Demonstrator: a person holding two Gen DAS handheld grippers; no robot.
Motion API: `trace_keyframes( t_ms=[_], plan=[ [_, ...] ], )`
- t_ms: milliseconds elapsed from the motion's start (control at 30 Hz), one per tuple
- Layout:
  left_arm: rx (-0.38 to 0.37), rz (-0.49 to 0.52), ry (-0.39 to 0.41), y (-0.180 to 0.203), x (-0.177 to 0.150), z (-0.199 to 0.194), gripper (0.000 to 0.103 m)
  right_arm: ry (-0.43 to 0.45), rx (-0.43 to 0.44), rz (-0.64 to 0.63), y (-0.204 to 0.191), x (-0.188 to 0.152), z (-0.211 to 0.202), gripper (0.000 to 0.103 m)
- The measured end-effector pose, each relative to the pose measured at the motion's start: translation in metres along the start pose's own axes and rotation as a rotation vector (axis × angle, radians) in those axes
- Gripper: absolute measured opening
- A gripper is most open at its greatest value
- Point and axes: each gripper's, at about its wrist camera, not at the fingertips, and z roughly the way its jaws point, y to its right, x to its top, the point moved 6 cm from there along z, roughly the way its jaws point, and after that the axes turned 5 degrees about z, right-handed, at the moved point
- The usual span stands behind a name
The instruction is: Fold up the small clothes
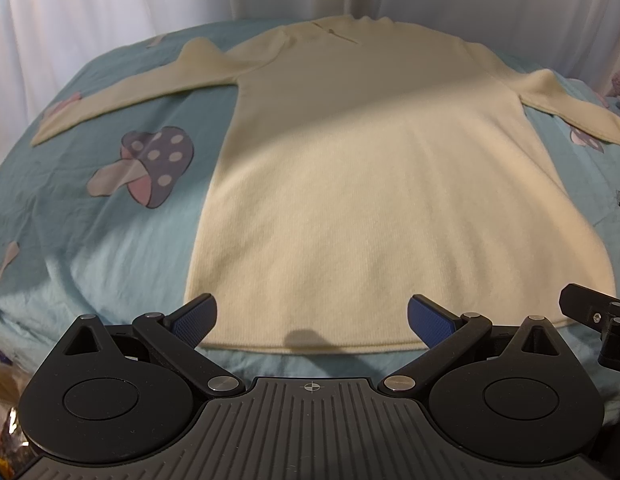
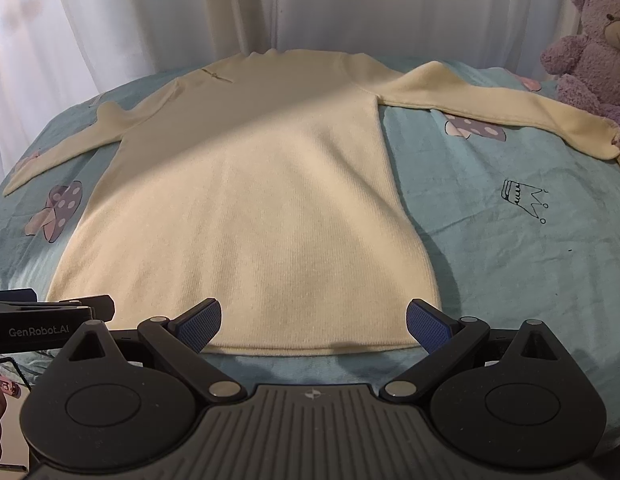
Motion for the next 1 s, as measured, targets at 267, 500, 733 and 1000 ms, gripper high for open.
trace_keyframes(
  t_ms=[267, 500, 733, 1000],
  plan=[
    [0.001, 0.001, -0.003, 0.0002, -0.0003, 0.0013, 0.103, -0.005, -0.001, 0.005, 0.0002, -0.0006, 0.0004, 0.099],
    [0.004, -0.006, -0.006, -0.0015, -0.0018, 0.0015, 0.103, -0.005, -0.001, 0.006, 0.0003, -0.0013, 0.0007, 0.099],
    [0.003, -0.004, -0.010, -0.0016, -0.0036, 0.0018, 0.103, -0.010, 0.002, 0.005, 0.0010, -0.0028, 0.0020, 0.099],
    [0.000, -0.004, -0.031, -0.0012, -0.0070, 0.0078, 0.103, -0.031, 0.002, 0.008, 0.0019, -0.0066, 0.0076, 0.099]
  ],
)
